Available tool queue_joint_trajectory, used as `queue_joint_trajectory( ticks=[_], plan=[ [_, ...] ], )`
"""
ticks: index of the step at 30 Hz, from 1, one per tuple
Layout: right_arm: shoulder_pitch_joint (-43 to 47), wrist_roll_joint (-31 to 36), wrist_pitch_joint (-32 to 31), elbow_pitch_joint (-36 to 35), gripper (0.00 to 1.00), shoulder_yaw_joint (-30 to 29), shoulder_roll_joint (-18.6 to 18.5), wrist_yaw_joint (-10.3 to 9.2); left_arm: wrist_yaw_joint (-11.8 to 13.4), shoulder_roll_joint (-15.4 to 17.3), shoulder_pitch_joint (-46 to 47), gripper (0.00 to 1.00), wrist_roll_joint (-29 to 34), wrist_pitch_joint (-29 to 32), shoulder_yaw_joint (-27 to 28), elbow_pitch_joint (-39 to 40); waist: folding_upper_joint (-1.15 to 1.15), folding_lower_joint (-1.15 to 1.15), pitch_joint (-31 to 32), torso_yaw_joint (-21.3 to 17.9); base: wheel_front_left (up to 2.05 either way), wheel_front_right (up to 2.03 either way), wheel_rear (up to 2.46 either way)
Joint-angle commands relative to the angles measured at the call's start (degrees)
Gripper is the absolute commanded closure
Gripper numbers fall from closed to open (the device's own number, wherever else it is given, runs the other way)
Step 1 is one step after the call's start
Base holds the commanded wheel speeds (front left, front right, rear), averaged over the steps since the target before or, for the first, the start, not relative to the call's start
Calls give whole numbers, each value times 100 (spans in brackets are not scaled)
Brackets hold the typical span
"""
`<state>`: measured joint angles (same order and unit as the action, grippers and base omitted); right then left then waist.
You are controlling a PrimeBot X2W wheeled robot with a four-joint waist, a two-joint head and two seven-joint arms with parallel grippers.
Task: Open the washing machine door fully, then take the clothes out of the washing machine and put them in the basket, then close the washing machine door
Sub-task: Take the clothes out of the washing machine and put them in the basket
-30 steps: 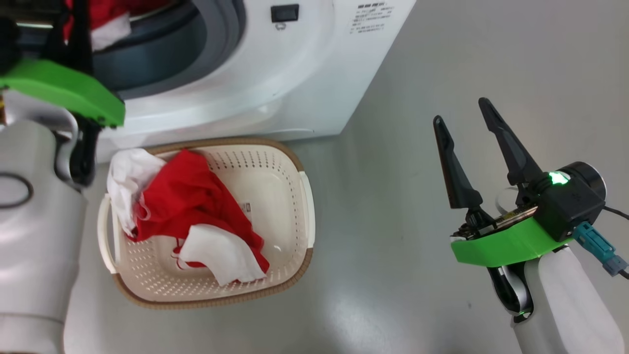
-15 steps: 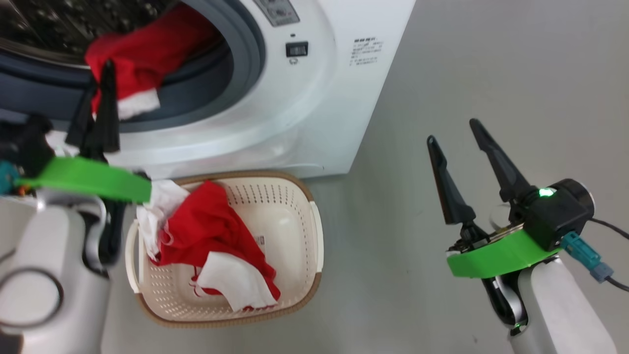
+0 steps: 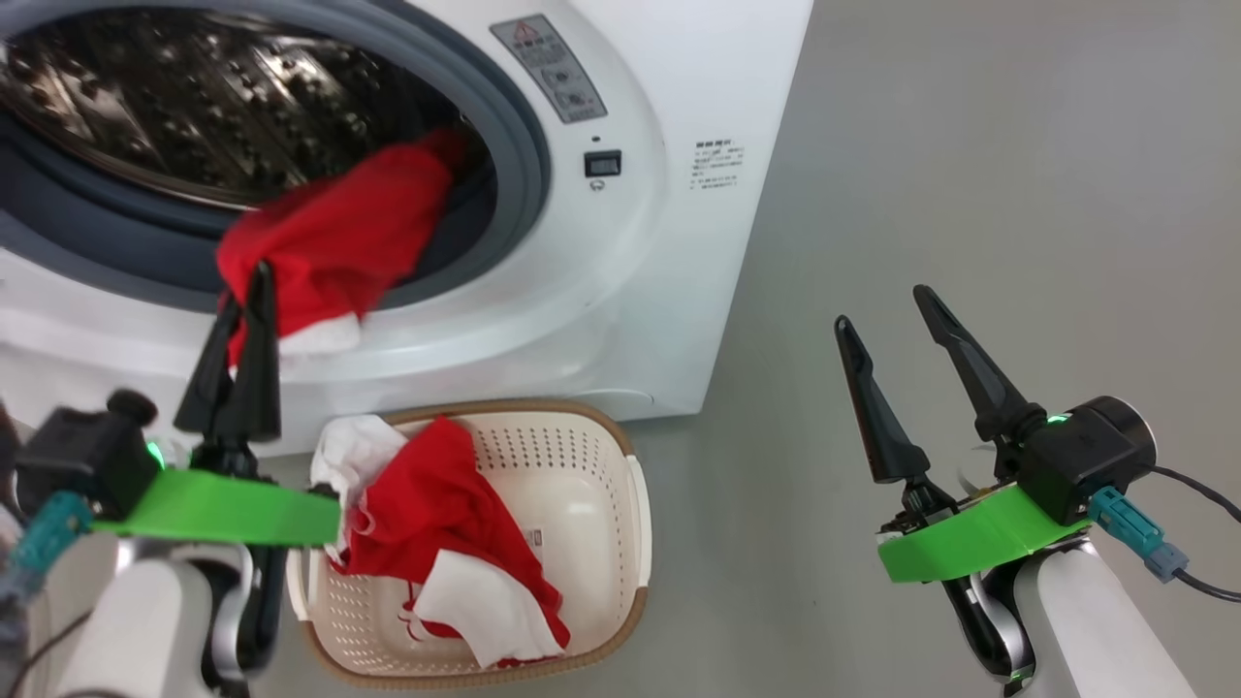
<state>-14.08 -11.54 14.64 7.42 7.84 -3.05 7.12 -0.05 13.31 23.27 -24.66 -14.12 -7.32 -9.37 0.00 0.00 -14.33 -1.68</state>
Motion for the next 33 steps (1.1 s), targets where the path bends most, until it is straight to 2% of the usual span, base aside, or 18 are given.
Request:
queue_joint_trajectory(
  ticks=[1,13,19,26,33],
  plan=[
    [35,-66,36,-127,0,95,17,36,44,178,-29,100,35,5,200,198,0,0,108,60,0,0,0],
    [161,-89,36,-89,0,133,17,36,332,137,-904,100,-1,308,131,1183,0,0,387,187,0,0,0],
    [193,-126,36,-70,0,187,17,36,429,50,-1281,100,-116,475,74,1259,0,0,460,165,0,0,0],
    [192,-128,36,-70,0,214,17,36,454,-123,-1377,100,-313,761,-79,731,0,0,438,103,0,0,0],
    [148,-112,36,-65,0,277,17,36,310,-335,-1160,100,-584,862,-172,-452,0,0,281,6,0,0,0]
  ],
)
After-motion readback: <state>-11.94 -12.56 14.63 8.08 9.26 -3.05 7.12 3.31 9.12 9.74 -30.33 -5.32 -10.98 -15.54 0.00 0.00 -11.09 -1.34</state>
